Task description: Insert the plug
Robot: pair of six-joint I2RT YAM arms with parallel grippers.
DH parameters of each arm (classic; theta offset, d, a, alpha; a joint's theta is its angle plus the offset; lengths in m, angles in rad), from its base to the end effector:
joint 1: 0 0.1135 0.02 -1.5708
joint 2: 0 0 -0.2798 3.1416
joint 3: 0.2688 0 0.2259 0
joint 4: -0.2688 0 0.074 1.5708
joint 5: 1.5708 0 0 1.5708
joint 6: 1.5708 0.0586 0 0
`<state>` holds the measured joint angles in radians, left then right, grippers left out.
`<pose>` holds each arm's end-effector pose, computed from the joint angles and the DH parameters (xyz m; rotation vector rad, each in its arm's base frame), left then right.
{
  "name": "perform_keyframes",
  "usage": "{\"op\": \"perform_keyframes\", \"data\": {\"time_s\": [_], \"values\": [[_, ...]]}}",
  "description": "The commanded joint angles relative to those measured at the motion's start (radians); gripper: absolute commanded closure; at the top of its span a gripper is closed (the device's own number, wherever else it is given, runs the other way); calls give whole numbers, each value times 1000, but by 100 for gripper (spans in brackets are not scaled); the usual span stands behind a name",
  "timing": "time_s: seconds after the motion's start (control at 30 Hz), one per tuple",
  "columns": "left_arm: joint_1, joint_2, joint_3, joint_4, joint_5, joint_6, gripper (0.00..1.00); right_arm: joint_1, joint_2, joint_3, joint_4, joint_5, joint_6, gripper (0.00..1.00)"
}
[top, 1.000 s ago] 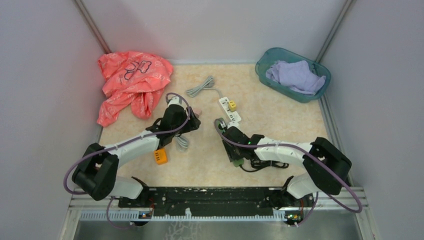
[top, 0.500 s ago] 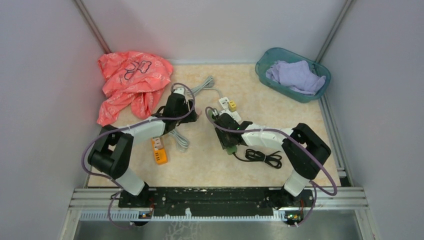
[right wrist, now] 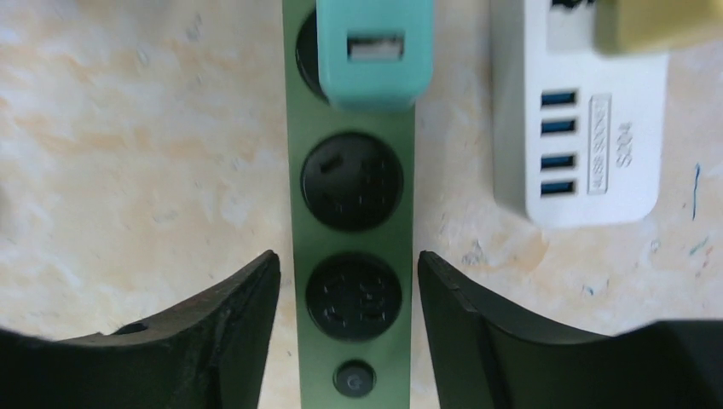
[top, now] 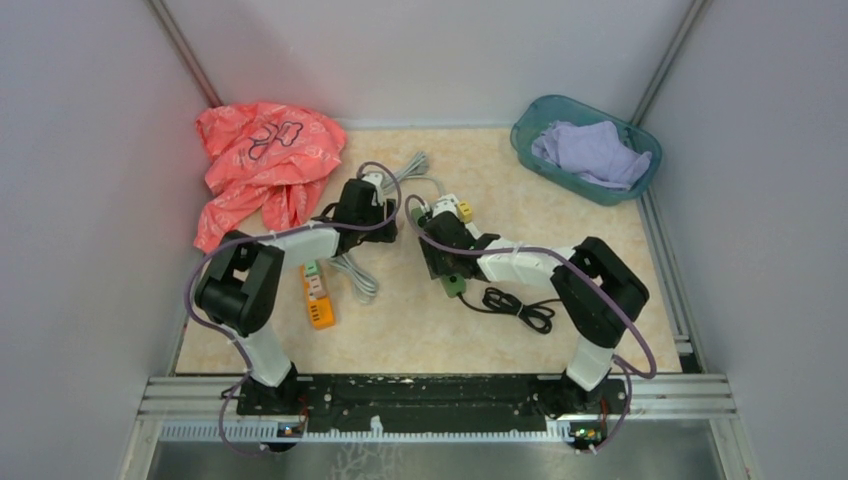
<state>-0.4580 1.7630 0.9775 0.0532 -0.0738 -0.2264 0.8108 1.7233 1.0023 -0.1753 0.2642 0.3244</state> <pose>0.3323 -0.1590 0.1880 0.2297 2.3039 -0.2657 0.2503 0.2411 0.1894 -0.4754 2.3865 0.1859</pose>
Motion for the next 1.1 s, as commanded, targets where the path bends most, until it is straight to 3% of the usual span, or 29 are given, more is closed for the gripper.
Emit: {"op": "perform_keyframes", "data": {"time_s": [0.0, 0.2, 0.63, 0.9, 1.07], "values": [[7, 20, 41, 6, 36, 81, 29, -12, -134, -51, 147, -21, -10, 33], [8, 86, 96, -28, 52, 133, 30, -11, -291, -172, 177, 16, -13, 24], [8, 151, 133, -90, 132, 174, 42, -12, -455, -321, 277, 115, -28, 21], [8, 65, 42, -55, 190, 152, 60, -12, -457, -309, 260, 109, -28, 21], [6, -47, -76, 66, 241, 133, 67, -12, -472, -283, 211, 75, -11, 21]]}}
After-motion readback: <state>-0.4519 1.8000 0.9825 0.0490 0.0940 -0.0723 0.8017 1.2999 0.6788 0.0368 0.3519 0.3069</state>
